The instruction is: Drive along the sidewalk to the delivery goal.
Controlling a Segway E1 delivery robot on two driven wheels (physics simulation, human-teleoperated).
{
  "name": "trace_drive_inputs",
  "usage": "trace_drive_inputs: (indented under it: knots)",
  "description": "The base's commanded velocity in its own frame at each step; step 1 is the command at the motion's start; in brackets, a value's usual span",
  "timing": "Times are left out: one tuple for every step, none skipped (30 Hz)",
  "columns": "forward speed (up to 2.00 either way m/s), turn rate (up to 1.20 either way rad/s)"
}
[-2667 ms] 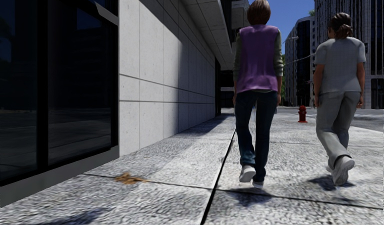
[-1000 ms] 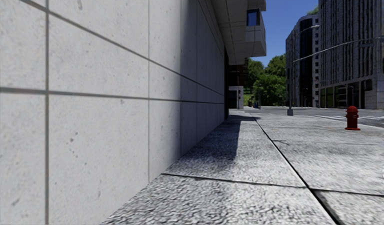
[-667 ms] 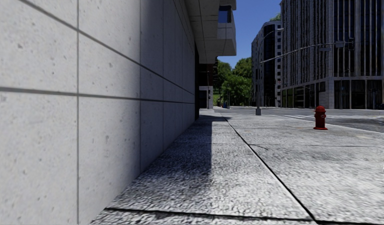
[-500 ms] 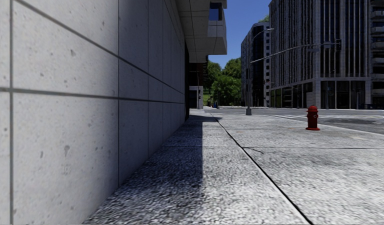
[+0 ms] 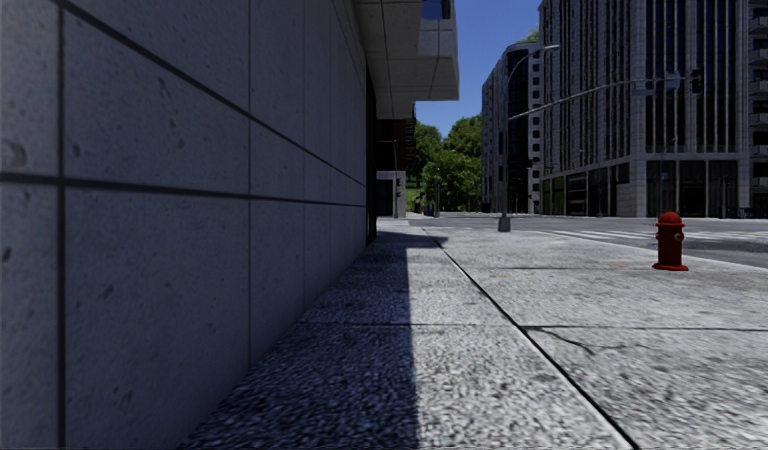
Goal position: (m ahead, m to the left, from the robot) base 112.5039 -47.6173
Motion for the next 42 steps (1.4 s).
trace_drive_inputs:
  knots:
    - [2.0,0.0]
    - [2.0,0.0]
    - [2.0,0.0]
    - [2.0,-0.04]
    - [2.0,-0.16]
    - [2.0,-0.19]
    - [2.0,-0.19]
    - [2.0,-0.19]
    - [2.0,-0.19]
    - [2.0,-0.2]
    - [2.0,-0.2]
    - [2.0,-0.2]
    - [2.0,-0.2]
    - [2.0,-0.2]
    - [2.0,-0.2]
    - [2.0,0.0]
    - [2.0,0.0]
    - [2.0,0.0]
    - [2.0,0.0]
    - [2.0,0.0]
    - [2.0,0.0]
    - [2.0,0.0]
    - [2.0,0.0]
    - [2.0,0.0]
    - [2.0,0.0]
    - [2.0,0.0]
    - [2.0,-0.22]
    - [2.0,-0.32]
    - [2.0,-0.35]
    - [2.0,-0.35]
    - [2.0,-0.35]
    - [2.0,-0.35]
    - [2.0,-0.35]
    - [2.0,-0.11]
    - [2.0,-0.11]
    - [2.0,0.0]
    - [2.0,0.0]
    - [2.0,0.0]
    - [2.0,0.0]
    - [2.0,0.0]
    - [2.0,0.0]
    - [2.0,0.0]
